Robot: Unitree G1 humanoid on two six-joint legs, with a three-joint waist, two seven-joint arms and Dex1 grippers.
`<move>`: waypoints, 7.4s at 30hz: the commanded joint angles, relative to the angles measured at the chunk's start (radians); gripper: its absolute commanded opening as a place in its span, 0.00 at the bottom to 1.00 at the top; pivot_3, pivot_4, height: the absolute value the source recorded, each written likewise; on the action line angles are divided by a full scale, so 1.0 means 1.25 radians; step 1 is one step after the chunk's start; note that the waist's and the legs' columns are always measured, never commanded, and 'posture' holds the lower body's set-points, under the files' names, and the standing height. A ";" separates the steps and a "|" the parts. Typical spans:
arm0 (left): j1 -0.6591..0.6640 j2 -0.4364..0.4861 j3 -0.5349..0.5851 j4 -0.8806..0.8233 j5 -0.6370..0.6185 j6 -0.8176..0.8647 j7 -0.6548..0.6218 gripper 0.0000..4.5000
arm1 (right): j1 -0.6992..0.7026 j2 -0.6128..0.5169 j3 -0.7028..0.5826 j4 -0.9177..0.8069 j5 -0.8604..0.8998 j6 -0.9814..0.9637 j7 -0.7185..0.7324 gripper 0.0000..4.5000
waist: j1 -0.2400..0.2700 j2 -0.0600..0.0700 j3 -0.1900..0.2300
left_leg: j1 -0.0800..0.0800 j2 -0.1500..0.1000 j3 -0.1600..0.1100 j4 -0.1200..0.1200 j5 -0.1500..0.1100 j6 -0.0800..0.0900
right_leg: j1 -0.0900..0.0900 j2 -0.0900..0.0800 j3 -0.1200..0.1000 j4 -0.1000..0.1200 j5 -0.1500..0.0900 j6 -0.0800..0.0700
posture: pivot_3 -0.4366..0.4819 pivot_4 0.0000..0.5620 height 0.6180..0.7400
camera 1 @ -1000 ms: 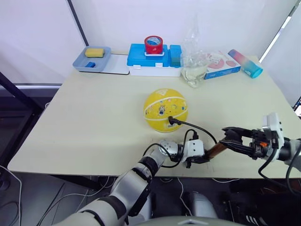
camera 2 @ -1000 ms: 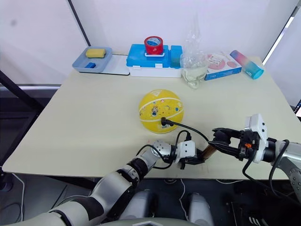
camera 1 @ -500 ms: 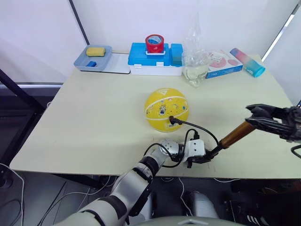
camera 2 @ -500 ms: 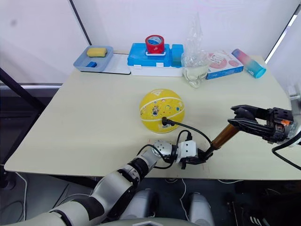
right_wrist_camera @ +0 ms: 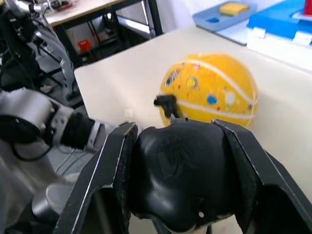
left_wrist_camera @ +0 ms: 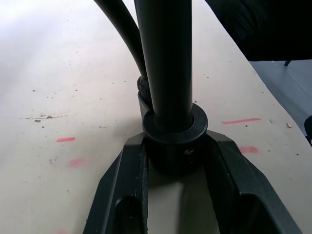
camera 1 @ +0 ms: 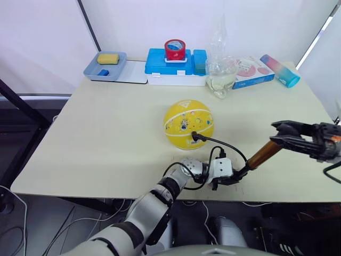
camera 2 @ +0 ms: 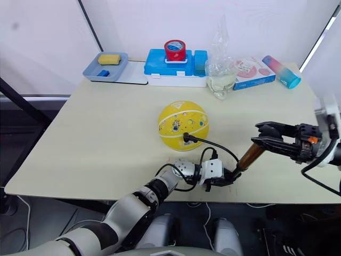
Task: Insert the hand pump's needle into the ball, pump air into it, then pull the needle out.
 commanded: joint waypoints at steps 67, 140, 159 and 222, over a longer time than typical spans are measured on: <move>0.029 0.023 -0.048 0.051 0.058 0.022 -0.012 0.25 | -0.042 0.040 -0.125 0.016 0.091 -0.072 -0.031 0.43 | -0.002 0.003 0.005 | 0.000 0.000 0.001 0.000 -0.002 -0.004 | 0.000 -0.010 -0.015 0.000 0.000 0.000 | 0.48 0.27 1.00; 0.027 0.019 -0.050 0.053 0.061 0.023 0.005 0.25 | 0.100 0.165 0.188 0.078 -0.293 -0.292 -0.017 0.43 | -0.002 -0.006 -0.001 | 0.000 0.001 -0.001 0.000 -0.002 -0.004 | 0.001 -0.011 -0.019 0.000 0.000 0.000 | 0.48 0.27 1.00; 0.027 0.020 -0.050 0.054 0.060 0.024 -0.002 0.25 | -0.013 -0.012 -0.123 0.006 0.085 -0.039 -0.001 0.43 | 0.004 0.000 0.007 | -0.001 0.001 -0.002 0.000 -0.002 -0.004 | 0.001 -0.011 -0.022 0.000 0.001 0.001 | 0.48 0.27 1.00; 0.028 0.001 -0.041 0.036 0.048 0.009 0.014 0.25 | -0.112 -0.086 -0.188 0.039 0.168 0.097 -0.032 0.43 | 0.002 0.004 0.010 | -0.002 -0.001 0.001 0.001 -0.002 -0.003 | 0.000 -0.016 -0.022 -0.001 0.002 0.003 | 0.48 0.27 1.00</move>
